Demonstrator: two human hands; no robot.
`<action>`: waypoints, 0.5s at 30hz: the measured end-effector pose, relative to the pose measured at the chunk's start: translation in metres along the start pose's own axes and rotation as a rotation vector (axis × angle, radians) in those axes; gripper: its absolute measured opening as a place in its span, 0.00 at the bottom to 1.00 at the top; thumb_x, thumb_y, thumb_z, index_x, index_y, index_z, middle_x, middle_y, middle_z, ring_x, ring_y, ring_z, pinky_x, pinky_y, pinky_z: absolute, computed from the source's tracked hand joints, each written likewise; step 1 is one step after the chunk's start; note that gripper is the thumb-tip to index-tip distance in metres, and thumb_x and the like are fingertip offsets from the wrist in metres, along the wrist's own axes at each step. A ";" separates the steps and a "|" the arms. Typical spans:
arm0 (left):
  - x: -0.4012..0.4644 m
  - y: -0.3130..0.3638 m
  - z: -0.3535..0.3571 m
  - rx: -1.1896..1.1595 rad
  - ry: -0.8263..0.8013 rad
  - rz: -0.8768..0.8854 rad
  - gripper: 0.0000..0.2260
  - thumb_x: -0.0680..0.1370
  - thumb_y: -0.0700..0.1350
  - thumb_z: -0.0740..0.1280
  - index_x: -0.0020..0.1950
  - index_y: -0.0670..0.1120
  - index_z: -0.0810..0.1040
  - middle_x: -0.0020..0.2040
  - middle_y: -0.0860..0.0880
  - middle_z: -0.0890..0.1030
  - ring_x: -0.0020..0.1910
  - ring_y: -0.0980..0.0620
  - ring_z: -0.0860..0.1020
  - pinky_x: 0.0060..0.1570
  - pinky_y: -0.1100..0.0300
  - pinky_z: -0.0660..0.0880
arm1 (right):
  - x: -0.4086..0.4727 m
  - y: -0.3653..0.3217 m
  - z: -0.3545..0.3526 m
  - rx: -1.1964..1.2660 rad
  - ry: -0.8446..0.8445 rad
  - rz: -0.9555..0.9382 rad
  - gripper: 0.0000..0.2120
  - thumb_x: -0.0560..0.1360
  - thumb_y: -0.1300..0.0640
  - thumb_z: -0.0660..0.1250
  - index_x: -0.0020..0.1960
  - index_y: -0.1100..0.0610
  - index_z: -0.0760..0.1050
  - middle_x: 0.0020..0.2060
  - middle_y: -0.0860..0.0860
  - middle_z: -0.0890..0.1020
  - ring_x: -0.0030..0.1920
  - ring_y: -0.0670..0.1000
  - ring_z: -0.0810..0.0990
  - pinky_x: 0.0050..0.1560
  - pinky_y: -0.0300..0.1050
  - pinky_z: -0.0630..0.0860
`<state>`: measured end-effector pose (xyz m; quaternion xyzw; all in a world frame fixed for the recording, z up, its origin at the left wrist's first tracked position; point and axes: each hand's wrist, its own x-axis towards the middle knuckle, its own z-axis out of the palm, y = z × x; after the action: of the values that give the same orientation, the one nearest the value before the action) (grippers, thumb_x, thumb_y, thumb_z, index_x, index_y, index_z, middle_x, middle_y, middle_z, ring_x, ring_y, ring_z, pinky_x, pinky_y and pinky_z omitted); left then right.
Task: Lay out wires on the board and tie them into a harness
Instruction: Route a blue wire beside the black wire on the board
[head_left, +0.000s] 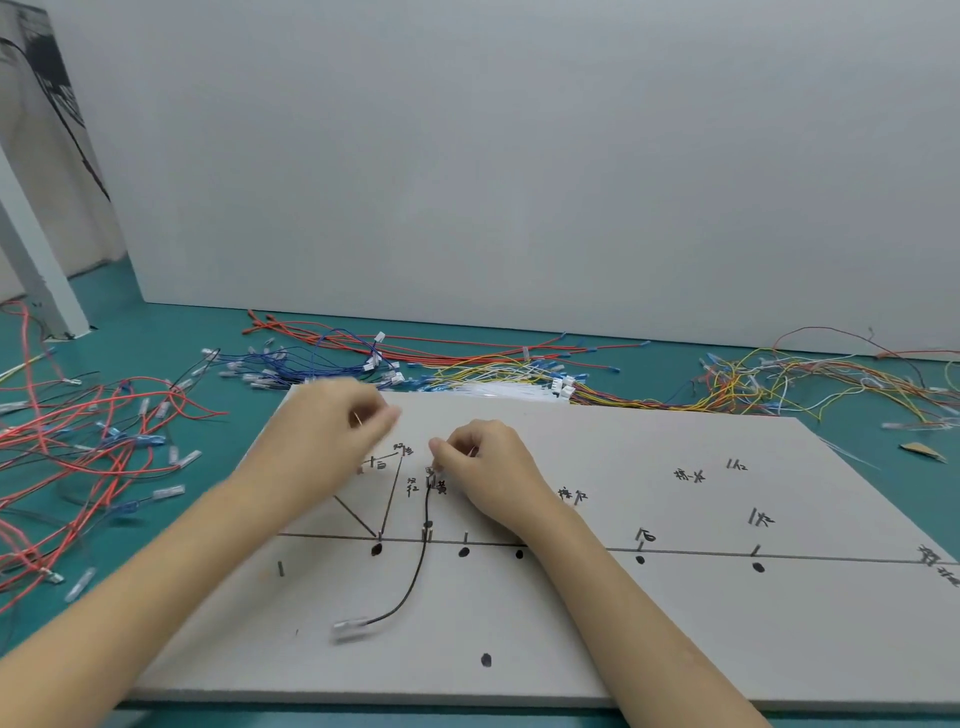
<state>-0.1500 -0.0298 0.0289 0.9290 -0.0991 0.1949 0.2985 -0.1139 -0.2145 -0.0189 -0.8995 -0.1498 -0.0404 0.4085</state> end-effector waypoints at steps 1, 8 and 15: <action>0.016 -0.010 -0.001 0.007 0.035 -0.062 0.08 0.77 0.48 0.68 0.39 0.48 0.82 0.36 0.55 0.81 0.38 0.55 0.77 0.39 0.59 0.71 | 0.000 0.000 0.001 -0.005 0.003 -0.002 0.17 0.77 0.48 0.63 0.37 0.56 0.82 0.34 0.47 0.81 0.36 0.48 0.76 0.42 0.46 0.74; 0.092 -0.103 0.000 -0.002 0.288 -0.393 0.08 0.75 0.42 0.71 0.48 0.37 0.84 0.47 0.40 0.84 0.49 0.44 0.79 0.53 0.55 0.72 | 0.002 0.003 0.002 0.013 0.027 -0.007 0.17 0.78 0.51 0.62 0.36 0.57 0.81 0.30 0.44 0.78 0.33 0.43 0.73 0.37 0.43 0.70; 0.111 -0.134 0.022 -0.029 0.051 -0.542 0.14 0.74 0.53 0.73 0.39 0.42 0.84 0.47 0.42 0.84 0.54 0.42 0.77 0.53 0.53 0.72 | 0.002 0.005 0.003 -0.024 0.037 -0.016 0.16 0.77 0.51 0.62 0.36 0.57 0.81 0.35 0.50 0.80 0.38 0.50 0.75 0.41 0.48 0.73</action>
<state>-0.0025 0.0573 -0.0098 0.9121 0.1580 0.1301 0.3552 -0.1105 -0.2149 -0.0239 -0.9023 -0.1487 -0.0621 0.3999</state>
